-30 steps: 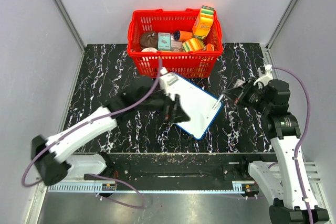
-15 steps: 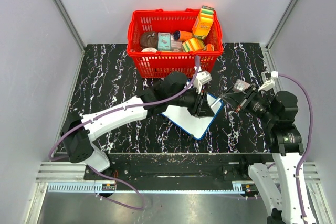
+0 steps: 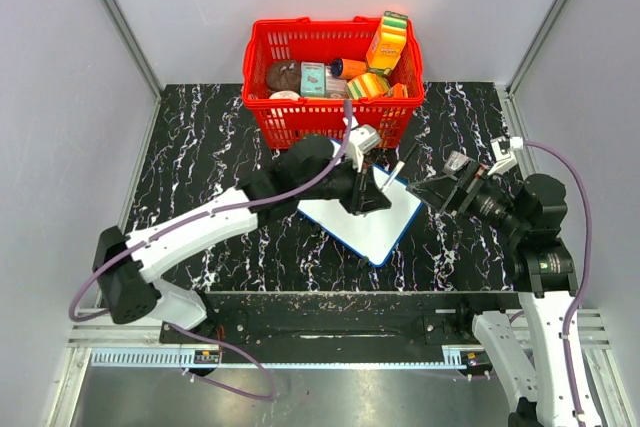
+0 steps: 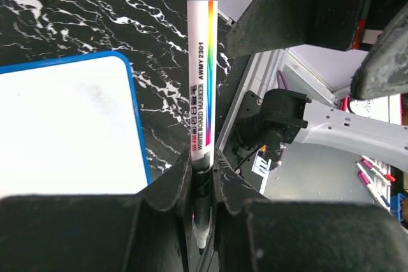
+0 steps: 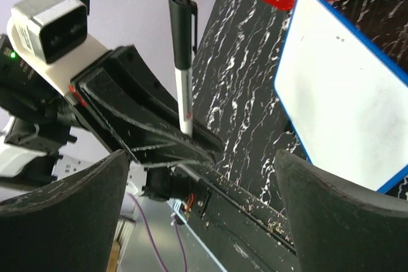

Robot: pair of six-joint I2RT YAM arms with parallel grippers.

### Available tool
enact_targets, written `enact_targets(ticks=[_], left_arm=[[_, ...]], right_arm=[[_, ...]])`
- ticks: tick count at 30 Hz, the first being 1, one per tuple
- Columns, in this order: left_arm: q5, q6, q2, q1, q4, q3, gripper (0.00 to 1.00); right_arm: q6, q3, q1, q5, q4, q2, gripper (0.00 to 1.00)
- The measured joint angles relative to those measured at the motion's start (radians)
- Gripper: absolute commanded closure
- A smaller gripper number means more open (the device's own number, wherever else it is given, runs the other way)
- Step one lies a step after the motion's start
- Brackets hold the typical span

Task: Write a sentence on the whiteboard
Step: Pass from the left arm to the right

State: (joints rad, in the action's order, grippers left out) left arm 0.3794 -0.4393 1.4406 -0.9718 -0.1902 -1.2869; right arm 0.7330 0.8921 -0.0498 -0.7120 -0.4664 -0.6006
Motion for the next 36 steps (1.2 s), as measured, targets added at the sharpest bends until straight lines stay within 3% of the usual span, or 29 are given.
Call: enact_targets(ticks=[4,10,14,26,31,36], left_arm=[[-0.011,0.033,-0.085,0.011,-0.048,0.03,1.0],[0.044,0.085,-0.214,0.011,-0.11,0.107,1.0],[0.114,0.101,-0.245,0.011,-0.13,0.12,1.0],[0.201,0.107,-0.243,-0.016,-0.134,0.117,1.0],[0.201,0.106,-0.241,-0.024,-0.135,0.114,1.0],[0.201,0.106,-0.231,-0.035,-0.138,0.103,1.0]], right_arm=[[0.011,-0.019,0.0,-0.085,0.067,-0.005,0.0],[0.182,-0.173,0.0,-0.283,0.418,-0.001,0.05],[0.272,-0.231,-0.001,-0.343,0.558,0.017,0.1],[0.287,-0.224,-0.02,-0.364,0.615,0.037,0.12],[0.259,-0.194,-0.058,-0.349,0.596,-0.005,0.21],[0.231,-0.193,-0.175,-0.304,0.591,-0.014,0.27]])
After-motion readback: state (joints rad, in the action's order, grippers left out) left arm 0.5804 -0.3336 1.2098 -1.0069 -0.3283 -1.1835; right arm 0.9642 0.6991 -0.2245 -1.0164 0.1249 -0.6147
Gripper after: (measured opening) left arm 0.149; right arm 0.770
